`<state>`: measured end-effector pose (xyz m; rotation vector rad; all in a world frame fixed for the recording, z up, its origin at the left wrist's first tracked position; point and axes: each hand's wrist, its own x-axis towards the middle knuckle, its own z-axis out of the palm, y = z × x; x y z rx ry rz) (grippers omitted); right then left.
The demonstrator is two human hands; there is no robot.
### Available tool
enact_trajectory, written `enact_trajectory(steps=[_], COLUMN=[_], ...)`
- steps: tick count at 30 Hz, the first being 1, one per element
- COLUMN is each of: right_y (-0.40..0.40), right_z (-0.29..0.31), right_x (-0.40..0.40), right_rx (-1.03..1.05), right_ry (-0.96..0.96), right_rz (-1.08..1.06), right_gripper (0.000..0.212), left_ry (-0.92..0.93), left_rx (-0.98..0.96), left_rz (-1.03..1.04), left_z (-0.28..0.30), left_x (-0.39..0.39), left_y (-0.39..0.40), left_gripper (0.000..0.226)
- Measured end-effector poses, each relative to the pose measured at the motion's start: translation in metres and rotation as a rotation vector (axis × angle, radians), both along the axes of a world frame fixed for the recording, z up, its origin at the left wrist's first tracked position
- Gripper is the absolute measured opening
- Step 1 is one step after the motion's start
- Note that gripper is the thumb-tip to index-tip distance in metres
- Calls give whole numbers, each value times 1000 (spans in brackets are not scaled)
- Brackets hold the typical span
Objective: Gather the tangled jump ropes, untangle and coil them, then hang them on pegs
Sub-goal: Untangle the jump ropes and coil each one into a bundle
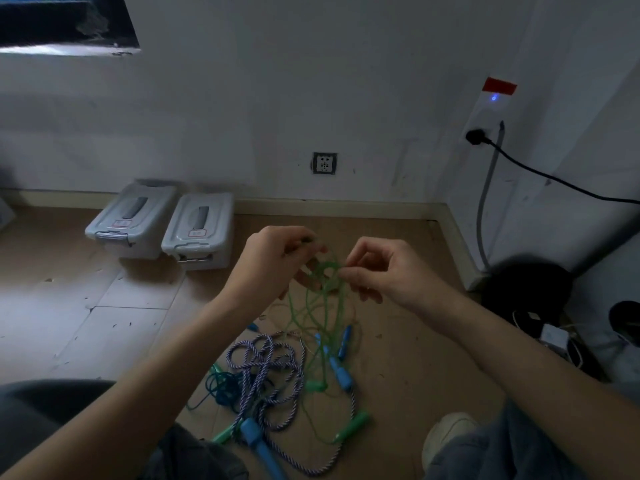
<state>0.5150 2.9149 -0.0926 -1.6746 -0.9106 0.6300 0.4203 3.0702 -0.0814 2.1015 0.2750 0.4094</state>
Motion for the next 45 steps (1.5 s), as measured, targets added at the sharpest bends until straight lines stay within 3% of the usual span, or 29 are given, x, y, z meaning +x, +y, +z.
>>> enact_trajectory(steps=[4,6,8,10,13,15,17,22,25,28,31,32,33,36,40,42,45], right_y=[-7,-12,-14,-13,-7,-6,-6,-3,2,4,-2,-3,-4,-6,0,2,1], right_z=[4,7,9,9,9,10,11,8,5,0,-3,-3,-3,2,6,6,2], right_x=[11,17,20,18,11,9,9,11,8,8,11,11,11,10,1,-2,7], right_rx=[66,71,59,41,57,102,96,60,33,-147,-313,-289,-211,102,295,195,-60], right_ry=[18,21,-22,-113,-169,-142,-167,-199,-440,-527,-467,-446,-393,-56,437,285,-266], right_rz=[-97,-145,-162,-149,-67,-17,-16,-97,-111,-48,65,52,2,-165,12,61,16], right_gripper=[10,7,8,11,14,15,16,14,20,21,16,15,15,17,14,14,26], left_ry=[199,337,368,240,208,203,199,192,192,232,252,245,253,326,297,238,144], left_rx=[-171,-228,-23,-9,-291,-325,-401,-748,-874,-701,-188,-144,-246,-868,-1165,-1198,-1205], left_rz=[88,121,149,125,-72,-111,-105,-14,21,19,19,26,24,-6,123,168,52], left_z=[-11,-14,-13,-4,7,8,8,5,-1,-8,-18,-21,-23,-21,-18,-17,-6], left_x=[4,4,3,2,2,3,4,4,6,3,3,4,3,4,11,15,12], left_y=[16,25,30,23,1,-10,-11,1,-1,-3,-5,-5,-5,-4,-8,-8,-1], left_gripper=[8,20,37,28,23,12,7,21,20,21,8,5,4,14,6,9,16])
